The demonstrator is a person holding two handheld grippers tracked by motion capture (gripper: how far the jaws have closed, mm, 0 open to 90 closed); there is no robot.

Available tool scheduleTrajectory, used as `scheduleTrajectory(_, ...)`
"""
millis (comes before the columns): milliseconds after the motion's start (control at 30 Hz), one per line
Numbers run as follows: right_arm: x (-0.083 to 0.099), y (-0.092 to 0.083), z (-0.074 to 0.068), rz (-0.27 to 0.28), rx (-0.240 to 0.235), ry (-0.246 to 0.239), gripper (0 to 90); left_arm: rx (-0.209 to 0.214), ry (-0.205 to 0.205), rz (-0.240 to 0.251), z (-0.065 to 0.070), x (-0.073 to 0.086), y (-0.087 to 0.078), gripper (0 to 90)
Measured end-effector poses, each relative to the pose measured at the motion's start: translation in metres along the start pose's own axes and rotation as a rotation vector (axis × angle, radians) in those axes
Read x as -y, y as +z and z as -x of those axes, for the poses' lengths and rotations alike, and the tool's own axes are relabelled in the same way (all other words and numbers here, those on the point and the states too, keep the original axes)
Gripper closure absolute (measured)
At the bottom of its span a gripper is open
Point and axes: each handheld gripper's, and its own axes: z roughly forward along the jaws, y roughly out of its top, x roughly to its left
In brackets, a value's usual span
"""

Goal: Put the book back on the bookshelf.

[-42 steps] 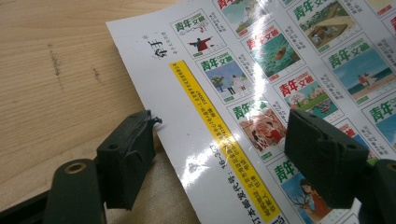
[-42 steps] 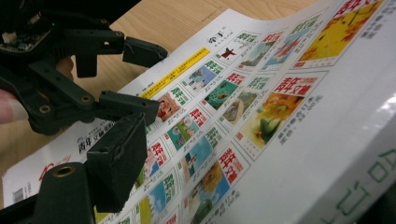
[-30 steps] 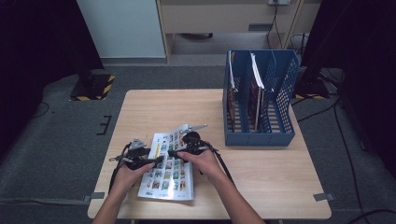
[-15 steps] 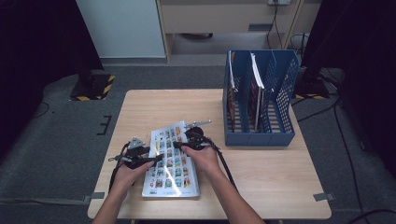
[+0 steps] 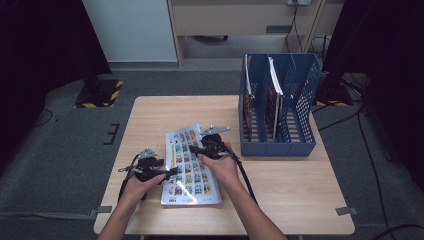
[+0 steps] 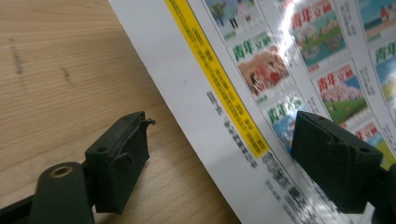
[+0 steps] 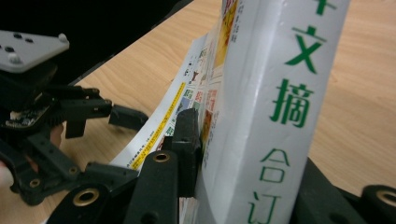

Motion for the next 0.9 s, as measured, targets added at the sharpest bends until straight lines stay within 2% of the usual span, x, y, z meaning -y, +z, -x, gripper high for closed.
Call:
scheduleTrajectory(100, -0.002, -0.006, 0.001, 0.038, 0.008, -0.02, 71.2, 0.026, 0.003, -0.007, 0.001, 0.0, 0.001, 18.0)
scheduleTrajectory(133, -0.003, -0.007, 0.002, 0.047, 0.009, -0.028, 71.3, 0.057, -0.011, -0.014, 0.003, 0.001, 0.003, 17.9)
scheduleTrajectory(333, -0.005, -0.011, 0.001, 0.086, 0.008, -0.036, 71.6, 0.115, 0.02, -0.024, 0.007, 0.001, 0.007, 17.7)
scheduleTrajectory(433, -0.005, -0.012, 0.001, 0.097, 0.005, -0.048, 71.8, 0.135, 0.023, -0.03, 0.009, 0.001, 0.007, 18.7)
scheduleTrajectory(467, -0.006, -0.013, -0.001, 0.107, 0.002, -0.054, 71.9, 0.137, 0.011, -0.032, 0.009, 0.0, 0.008, 19.2)
scheduleTrajectory(500, -0.007, -0.013, -0.001, 0.112, 0.001, -0.061, 72.0, 0.138, -0.004, -0.032, 0.007, -0.001, 0.007, 21.9)
scheduleTrajectory(567, -0.008, -0.015, -0.003, 0.123, -0.006, -0.066, 72.3, 0.153, -0.064, -0.015, 0.0, -0.001, 0.008, 31.6)
scheduleTrajectory(600, -0.008, -0.015, -0.003, 0.123, -0.006, -0.066, 72.3, 0.153, -0.064, -0.015, 0.0, -0.001, 0.008, 35.4)
scheduleTrajectory(633, -0.009, -0.015, -0.003, 0.127, -0.008, -0.073, 72.4, 0.164, -0.088, -0.008, -0.003, -0.001, 0.008, 35.4)
scheduleTrajectory(667, -0.009, -0.016, -0.004, 0.136, -0.009, -0.086, 72.6, 0.173, -0.116, 0.003, -0.006, -0.001, 0.009, 40.9)
scheduleTrajectory(767, -0.009, -0.017, -0.004, 0.143, -0.015, -0.095, 72.7, 0.164, -0.126, 0.016, -0.006, -0.003, 0.008, 48.1)
scheduleTrajectory(800, -0.01, -0.018, -0.003, 0.15, -0.02, -0.1, 72.8, 0.152, -0.124, 0.031, -0.005, -0.004, 0.006, 52.6)
scheduleTrajectory(900, -0.009, -0.021, -0.002, 0.161, -0.019, -0.1, 72.9, 0.138, -0.115, 0.039, -0.003, -0.006, 0.004, 58.7)
